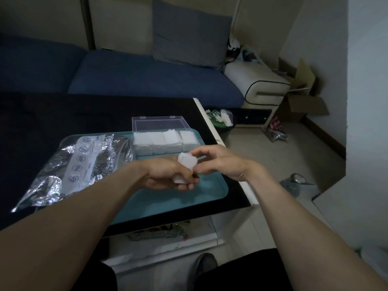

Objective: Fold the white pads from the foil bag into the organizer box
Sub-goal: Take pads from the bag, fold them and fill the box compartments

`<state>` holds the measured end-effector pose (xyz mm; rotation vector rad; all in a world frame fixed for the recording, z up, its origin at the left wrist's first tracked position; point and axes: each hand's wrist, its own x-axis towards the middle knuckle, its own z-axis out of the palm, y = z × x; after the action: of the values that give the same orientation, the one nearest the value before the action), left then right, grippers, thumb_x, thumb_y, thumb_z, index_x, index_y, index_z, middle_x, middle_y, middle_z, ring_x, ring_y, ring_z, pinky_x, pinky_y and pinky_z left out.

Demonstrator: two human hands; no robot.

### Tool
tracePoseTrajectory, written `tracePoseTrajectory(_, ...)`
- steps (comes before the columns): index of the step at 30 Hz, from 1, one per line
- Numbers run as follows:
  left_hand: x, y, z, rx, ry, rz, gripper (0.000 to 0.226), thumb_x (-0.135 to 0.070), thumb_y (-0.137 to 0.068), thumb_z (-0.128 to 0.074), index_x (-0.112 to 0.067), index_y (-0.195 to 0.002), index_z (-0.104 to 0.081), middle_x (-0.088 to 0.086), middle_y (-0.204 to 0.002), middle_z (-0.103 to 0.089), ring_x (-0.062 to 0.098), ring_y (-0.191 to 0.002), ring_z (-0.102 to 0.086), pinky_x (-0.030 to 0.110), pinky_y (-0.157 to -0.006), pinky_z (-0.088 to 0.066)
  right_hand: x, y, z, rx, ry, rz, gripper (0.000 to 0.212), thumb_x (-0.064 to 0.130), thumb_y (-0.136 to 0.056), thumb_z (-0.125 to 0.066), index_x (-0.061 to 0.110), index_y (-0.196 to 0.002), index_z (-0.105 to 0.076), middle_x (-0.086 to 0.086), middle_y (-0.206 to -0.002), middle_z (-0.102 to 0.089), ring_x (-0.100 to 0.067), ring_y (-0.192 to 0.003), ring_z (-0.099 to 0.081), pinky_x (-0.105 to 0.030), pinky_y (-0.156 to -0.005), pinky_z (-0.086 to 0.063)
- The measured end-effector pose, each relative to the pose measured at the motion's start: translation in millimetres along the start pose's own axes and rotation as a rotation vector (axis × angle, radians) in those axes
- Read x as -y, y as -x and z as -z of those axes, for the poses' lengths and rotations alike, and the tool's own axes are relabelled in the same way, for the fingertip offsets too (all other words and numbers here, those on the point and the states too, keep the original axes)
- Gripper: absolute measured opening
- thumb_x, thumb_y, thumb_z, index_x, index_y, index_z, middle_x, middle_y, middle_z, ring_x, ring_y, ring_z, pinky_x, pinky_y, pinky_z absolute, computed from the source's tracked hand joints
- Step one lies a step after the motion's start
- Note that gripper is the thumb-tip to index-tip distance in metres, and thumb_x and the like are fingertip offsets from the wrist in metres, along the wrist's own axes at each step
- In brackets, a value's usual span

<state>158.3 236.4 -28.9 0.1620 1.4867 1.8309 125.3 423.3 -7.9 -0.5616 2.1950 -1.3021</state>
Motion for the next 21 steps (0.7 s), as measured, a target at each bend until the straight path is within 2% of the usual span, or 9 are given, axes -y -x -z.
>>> tracePoseTrajectory(2, -3.1, 1.9, 0.2, 0.026, -0.037, 0.018, 0.031, 0.015, -0.075, -0.057, -0.001, -0.101, -0.054, 0.016, -0.084, -0.06, 0.017, -0.064, -0.061, 0.019, -0.046, -0.047, -4.9, -1.0, -1.3, 0.024, -0.083, -0.025, 0.024, 0.02, -0.073, -0.078, 0.035, -0.092, -0.076, 0.001, -0.103, -0.07, -0.016, -0.095, -0.065, -0.052, -0.103, -0.046)
tracePoseTrajectory(4, -6.9, 3.4, -5.1, 0.019, -0.067, 0.009, 0.023, 0.017, -0.081, -0.054, 0.001, -0.098, -0.057, 0.015, -0.087, -0.061, 0.016, -0.067, -0.062, 0.018, -0.05, -0.049, -7.8, 0.0, 4.0, 0.027, -0.21, -0.032, 0.019, 0.011, -0.076, -0.08, 0.025, -0.088, -0.076, -0.003, -0.099, -0.07, -0.013, -0.084, -0.067, -0.048, -0.1, -0.048)
tracePoseTrajectory(7, -12.7, 5.8, -10.8, -0.069, -0.176, 0.005, 0.029, 0.007, -0.09, -0.058, 0.006, -0.119, -0.054, 0.018, -0.099, -0.062, 0.016, -0.074, -0.068, 0.02, -0.061, -0.056, -10.2, 0.7, 16.4, 0.005, -0.394, -0.015, 0.018, 0.006, -0.077, -0.075, 0.016, -0.092, -0.072, -0.008, -0.095, -0.072, -0.019, -0.086, -0.07, -0.041, -0.094, -0.054)
tracePoseTrajectory(9, -17.3, 8.4, -8.1, -0.234, -0.57, -0.035, 0.033, -0.006, -0.09, -0.066, -0.003, -0.121, -0.055, 0.013, -0.104, -0.065, 0.015, -0.076, -0.068, 0.018, -0.062, -0.055, -8.7, -3.1, 22.9, -0.119, -0.46, -0.022, 0.018, 0.006, -0.082, -0.072, 0.015, -0.096, -0.067, -0.009, -0.093, -0.073, -0.022, -0.085, -0.072, -0.044, -0.095, -0.053)
tracePoseTrajectory(12, -24.9, 2.1, 10.4, -0.659, -1.032, -0.273, 0.026, -0.017, -0.087, -0.068, -0.018, -0.113, -0.062, -0.001, -0.105, -0.064, 0.017, -0.089, -0.063, 0.009, -0.059, -0.043, -5.9, -19.2, 26.6, -0.354, -0.505, -0.043, 0.014, 0.003, -0.095, -0.063, 0.014, -0.104, -0.064, -0.01, -0.092, -0.071, -0.017, -0.073, -0.071, -0.041, -0.087, -0.057)
tracePoseTrajectory(14, -28.7, -10.0, 21.9, -0.824, -1.171, -0.371, 0.031, -0.019, -0.088, -0.063, -0.014, -0.118, -0.061, 0.004, -0.116, -0.059, 0.02, -0.102, -0.057, 0.021, -0.079, -0.044, -4.8, -35.0, 23.9, -0.478, -0.507, -0.073, 0.02, 0.003, -0.097, -0.059, 0.017, -0.109, -0.065, -0.013, -0.105, -0.07, -0.021, -0.082, -0.069, -0.04, -0.08, -0.059)
tracePoseTrajectory(16, -29.7, -25.7, 28.8, -0.845, -1.367, -0.325, 0.044, -0.024, -0.089, -0.059, -0.01, -0.131, -0.053, 0.011, -0.131, -0.051, 0.027, -0.119, -0.047, 0.036, -0.1, -0.04, -7.3, -54.3, 22.2, -0.583, -0.48, -0.097, 0.029, 0.001, -0.096, -0.055, 0.02, -0.117, -0.064, -0.013, -0.118, -0.068, -0.022, -0.088, -0.066, -0.033, -0.066, -0.057)
tracePoseTrajectory(18, -28.5, -40.1, 35.0, -0.783, -1.595, -0.178, 0.055, -0.032, -0.091, -0.054, -0.008, -0.139, -0.042, 0.012, -0.142, -0.042, 0.03, -0.131, -0.037, 0.043, -0.108, -0.032, -12.7, -71.1, 19.8, -0.684, -0.408, -0.131, 0.038, 0.002, -0.093, -0.056, 0.02, -0.127, -0.062, -0.011, -0.124, -0.065, -0.021, -0.089, -0.066, -0.03, -0.06, -0.055)
tracePoseTrajectory(21, -26.6, -55.9, 53.1, -0.631, -1.762, 0.0, 0.064, -0.043, -0.093, -0.047, -0.011, -0.146, -0.034, 0.01, -0.152, -0.033, 0.029, -0.141, -0.025, 0.046, -0.115, -0.02, -17.3, -87.6, 11.4, -0.755, -0.219, -0.219, 0.045, 0.008, -0.086, -0.062, 0.011, -0.131, -0.061, -0.012, -0.127, -0.065, -0.03, -0.11, -0.065, -0.041, -0.091, -0.055)
